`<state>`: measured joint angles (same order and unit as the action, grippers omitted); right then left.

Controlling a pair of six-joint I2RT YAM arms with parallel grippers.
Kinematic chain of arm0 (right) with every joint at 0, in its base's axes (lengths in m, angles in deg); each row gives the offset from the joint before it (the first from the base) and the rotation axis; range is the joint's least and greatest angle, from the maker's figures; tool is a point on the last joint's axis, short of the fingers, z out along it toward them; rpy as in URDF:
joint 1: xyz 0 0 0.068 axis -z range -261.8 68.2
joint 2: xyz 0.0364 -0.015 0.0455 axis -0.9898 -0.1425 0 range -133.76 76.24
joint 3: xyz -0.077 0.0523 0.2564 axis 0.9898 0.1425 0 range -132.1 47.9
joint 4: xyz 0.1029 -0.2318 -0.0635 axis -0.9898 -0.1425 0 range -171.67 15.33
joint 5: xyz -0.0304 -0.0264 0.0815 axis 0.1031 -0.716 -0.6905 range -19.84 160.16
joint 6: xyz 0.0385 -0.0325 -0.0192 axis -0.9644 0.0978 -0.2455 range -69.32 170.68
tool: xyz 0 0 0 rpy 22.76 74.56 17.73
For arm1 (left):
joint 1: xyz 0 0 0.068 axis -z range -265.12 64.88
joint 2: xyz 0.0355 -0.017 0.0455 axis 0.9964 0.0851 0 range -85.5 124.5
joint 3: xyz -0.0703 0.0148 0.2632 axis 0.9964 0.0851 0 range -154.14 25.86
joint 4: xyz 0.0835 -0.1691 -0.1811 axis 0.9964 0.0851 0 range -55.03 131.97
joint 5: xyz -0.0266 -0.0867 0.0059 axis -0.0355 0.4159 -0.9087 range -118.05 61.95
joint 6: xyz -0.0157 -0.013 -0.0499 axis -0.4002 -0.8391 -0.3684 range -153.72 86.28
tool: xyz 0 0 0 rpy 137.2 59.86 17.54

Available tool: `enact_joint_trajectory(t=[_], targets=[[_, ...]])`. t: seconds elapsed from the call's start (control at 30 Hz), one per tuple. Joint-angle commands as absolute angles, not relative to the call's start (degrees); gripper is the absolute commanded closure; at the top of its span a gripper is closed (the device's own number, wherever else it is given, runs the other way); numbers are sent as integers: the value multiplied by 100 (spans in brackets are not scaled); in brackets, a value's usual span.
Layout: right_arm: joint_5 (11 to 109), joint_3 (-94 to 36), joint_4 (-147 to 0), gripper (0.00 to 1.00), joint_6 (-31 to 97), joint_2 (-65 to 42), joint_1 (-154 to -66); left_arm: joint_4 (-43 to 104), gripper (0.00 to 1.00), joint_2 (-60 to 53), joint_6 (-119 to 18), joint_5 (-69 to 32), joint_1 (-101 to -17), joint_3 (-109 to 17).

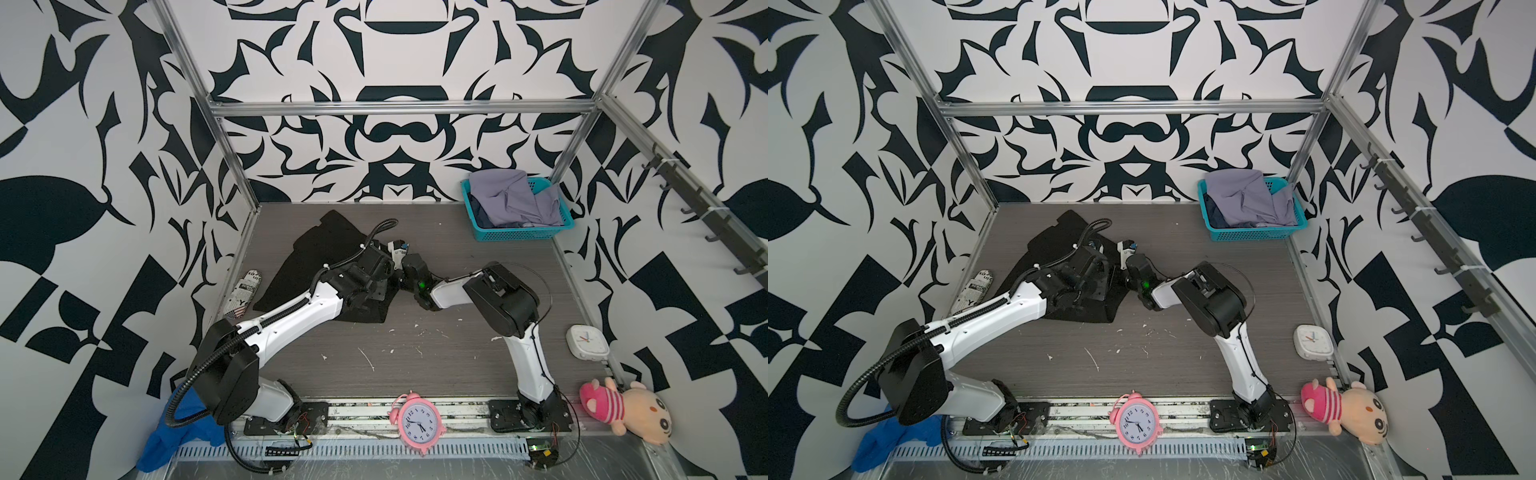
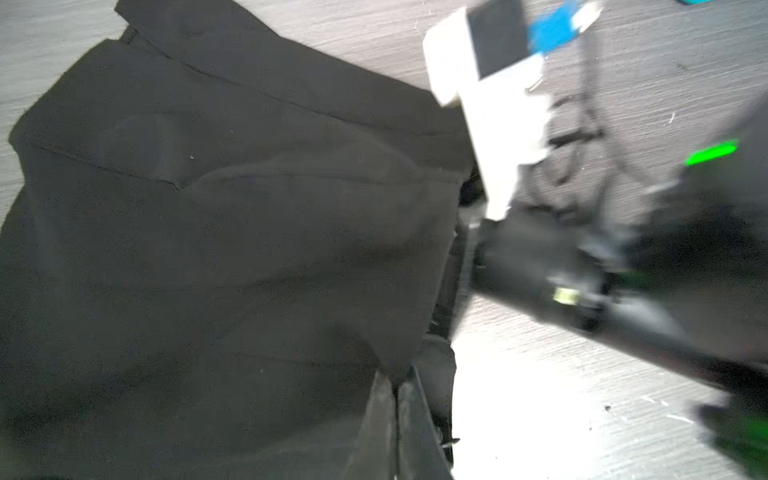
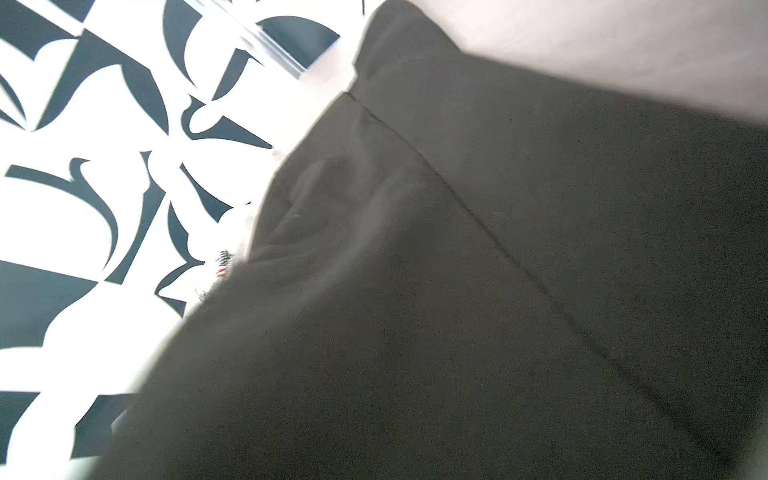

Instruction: Fold and stack the skirts

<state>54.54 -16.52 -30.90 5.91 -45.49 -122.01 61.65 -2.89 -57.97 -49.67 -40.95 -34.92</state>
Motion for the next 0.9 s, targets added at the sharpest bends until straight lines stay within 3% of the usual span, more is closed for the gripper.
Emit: enact_joint_trajectory(t=[0.0, 0.2, 0.37, 0.87], targets=[[5229, -1502, -3134, 58, 1036, -3517, -12191, 6044, 100, -446, -5903, -5030, -4087, -3374], [5127, -569, -3504, 55, 1065, -2677, -12106, 5968, 100, -436, -5894, -5050, -4091, -3338], [5346, 266, -3557, 60, 1084, -2458, -12100, 5919, 100, -438, -5864, -5107, -4092, -3312], [4866, -77, -2332, 79, 753, -3846, -12127, 5861, 100, -340, -5912, -4989, -4091, -3365]])
